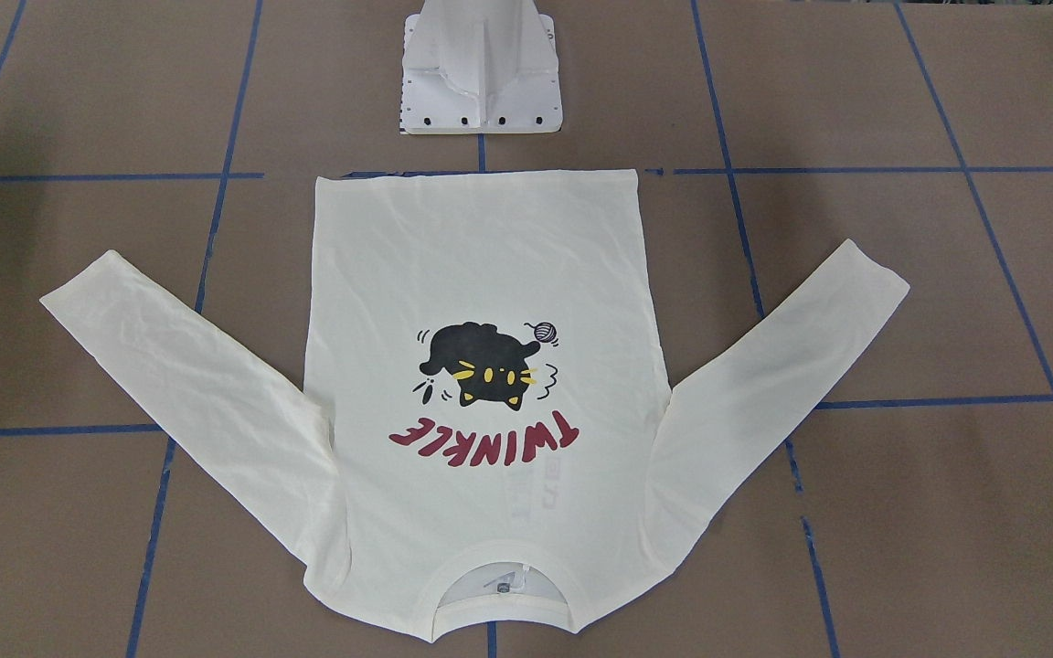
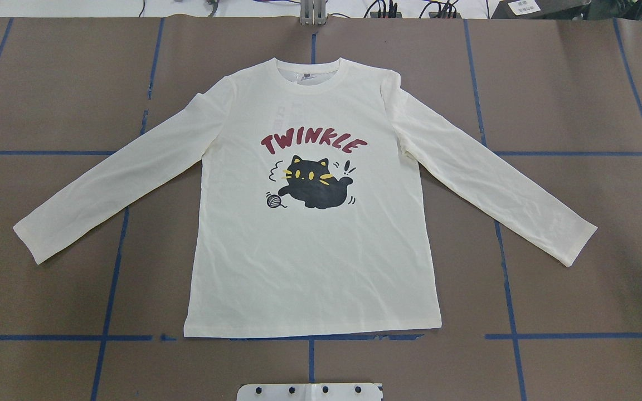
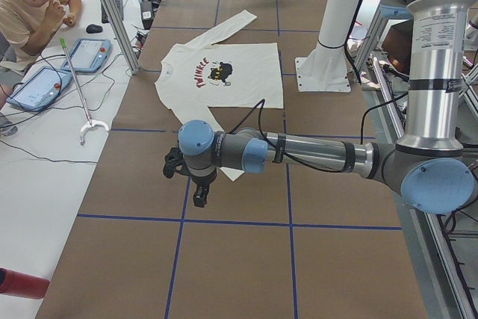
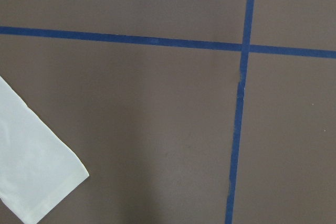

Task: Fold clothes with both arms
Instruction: 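Move the right gripper in toward the sleeve nearest it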

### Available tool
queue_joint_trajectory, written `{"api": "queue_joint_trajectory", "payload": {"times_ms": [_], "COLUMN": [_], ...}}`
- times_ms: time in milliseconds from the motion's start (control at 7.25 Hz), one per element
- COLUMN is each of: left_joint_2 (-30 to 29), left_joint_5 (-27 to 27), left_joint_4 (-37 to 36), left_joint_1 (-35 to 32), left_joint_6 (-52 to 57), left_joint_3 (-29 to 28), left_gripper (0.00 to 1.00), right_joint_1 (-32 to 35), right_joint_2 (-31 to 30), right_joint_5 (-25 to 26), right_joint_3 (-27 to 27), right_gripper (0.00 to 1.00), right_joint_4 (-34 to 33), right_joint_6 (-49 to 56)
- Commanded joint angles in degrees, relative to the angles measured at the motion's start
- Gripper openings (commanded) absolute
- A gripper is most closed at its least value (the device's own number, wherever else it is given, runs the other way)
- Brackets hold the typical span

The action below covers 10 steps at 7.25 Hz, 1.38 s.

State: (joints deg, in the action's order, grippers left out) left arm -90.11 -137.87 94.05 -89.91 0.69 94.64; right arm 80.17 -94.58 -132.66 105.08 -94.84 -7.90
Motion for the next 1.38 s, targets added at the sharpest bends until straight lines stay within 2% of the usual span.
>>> {"api": "queue_joint_trajectory", "payload": {"times_ms": [0, 276, 551, 827, 965, 1241], "left_joint_2": [-1.82, -0.6, 3.42, 3.54, 3.54, 3.54], "left_joint_5": [-0.11, 0.32, -1.16, -1.61, -1.7, -1.7], "left_joint_4": [1.05, -0.35, 0.17, 2.45, 2.28, 2.46], "left_joint_1": [-4.12, -1.59, -1.14, 0.79, 0.79, 0.88], "left_joint_6": [0.01, 0.18, -0.16, -0.43, -0.6, -1.66], "left_joint_3": [0.26, 5.62, 7.92, 7.49, 7.67, 8.28], "left_gripper": [1.0, 1.0, 1.0, 1.0, 1.0, 1.0], "right_joint_1": [1.21, 1.31, 1.31, -1.92, -3.25, -9.21], "right_joint_2": [-1.91, -1.15, -1.31, -1.14, -1.14, -1.66], "right_joint_5": [-1.1, 0.46, 0.47, -1.19, -3.55, -3.14], "right_joint_3": [0.21, -0.73, -0.83, -1.36, -1.45, -1.8], "right_gripper": [1.0, 1.0, 1.0, 1.0, 1.0, 1.0], "right_joint_4": [0.35, 0.71, 3.24, 5.96, 7.46, 18.39], "right_joint_6": [-0.62, -1.07, -1.16, -1.33, -5.33, -18.75]}}
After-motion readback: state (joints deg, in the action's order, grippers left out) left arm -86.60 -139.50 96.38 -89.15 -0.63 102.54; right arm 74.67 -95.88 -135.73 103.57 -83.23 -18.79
